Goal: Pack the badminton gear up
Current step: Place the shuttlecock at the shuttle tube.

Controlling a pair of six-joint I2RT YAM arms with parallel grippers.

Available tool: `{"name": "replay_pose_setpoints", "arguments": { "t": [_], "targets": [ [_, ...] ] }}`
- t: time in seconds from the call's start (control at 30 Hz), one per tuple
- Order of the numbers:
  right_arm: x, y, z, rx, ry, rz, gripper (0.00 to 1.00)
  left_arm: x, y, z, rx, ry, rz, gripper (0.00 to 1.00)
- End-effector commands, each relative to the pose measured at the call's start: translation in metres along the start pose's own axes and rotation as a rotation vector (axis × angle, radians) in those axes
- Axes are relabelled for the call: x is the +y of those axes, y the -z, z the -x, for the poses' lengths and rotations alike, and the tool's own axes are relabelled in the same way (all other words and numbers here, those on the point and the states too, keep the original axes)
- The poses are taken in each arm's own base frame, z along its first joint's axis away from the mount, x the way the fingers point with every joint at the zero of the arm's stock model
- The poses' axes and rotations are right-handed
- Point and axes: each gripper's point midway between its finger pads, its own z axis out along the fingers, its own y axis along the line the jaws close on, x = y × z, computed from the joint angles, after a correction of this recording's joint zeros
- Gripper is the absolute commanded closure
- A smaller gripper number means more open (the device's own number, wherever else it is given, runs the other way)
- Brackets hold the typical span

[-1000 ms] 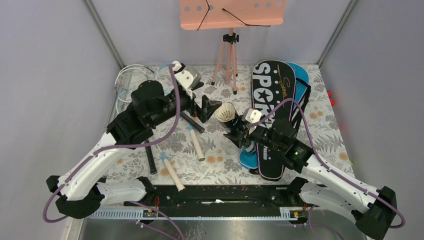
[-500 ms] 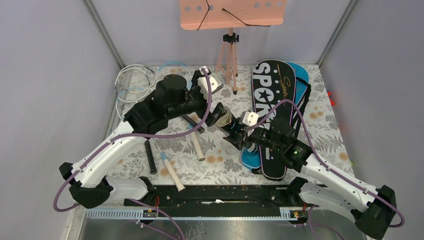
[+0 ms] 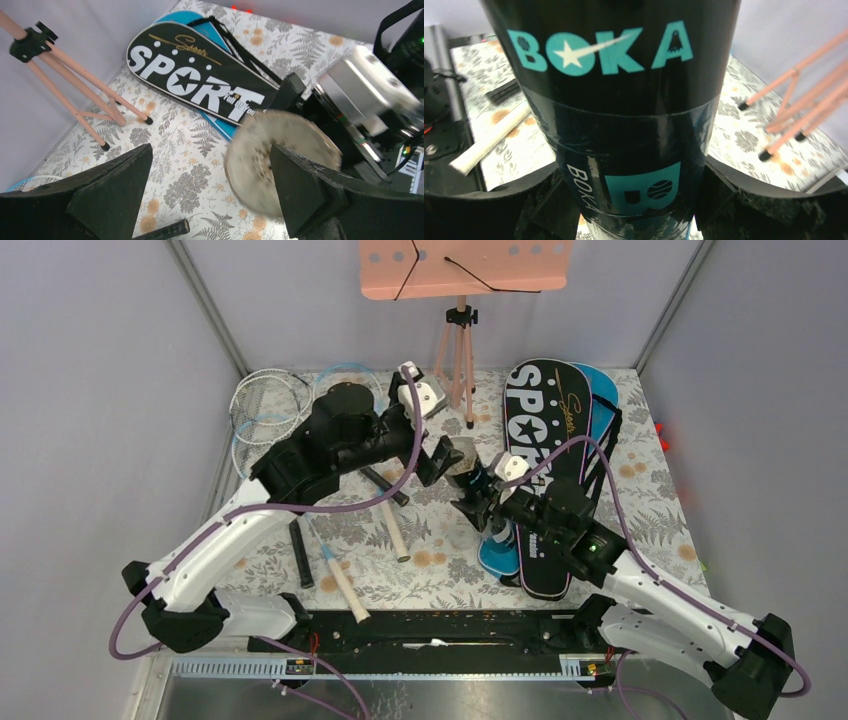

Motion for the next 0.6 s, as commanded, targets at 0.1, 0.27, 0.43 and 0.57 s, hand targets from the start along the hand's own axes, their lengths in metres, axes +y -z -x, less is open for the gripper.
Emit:
{"name": "replay_pose_setpoints", "arguments": {
  "t": [0.1, 0.27, 0.43, 0.57],
  "targets": [
    [-0.062, 0.036, 0.017, -0.075, -0.169, -0.419, 0.61, 0.004, 0.081, 0.074, -0.335, 0.058, 0.107, 0.01],
    [-0.083, 0.057, 0.008, -0.048, -0.200, -0.580, 0.61, 0.008, 0.110, 0.060, -0.426, 0.115, 0.177, 0.01],
    [-0.101, 0.078, -0.005, -0.036, -0.269, -0.746, 0.60, 0.020, 0.067, -0.016, -0.306, 0.270, 0.279, 0.01],
    [-0.105, 0.082, -0.021, -0.034, -0.293, -0.804, 0.52, 0.037, 0.023, -0.071, -0.248, 0.407, 0.402, 0.01]
  ]
}}
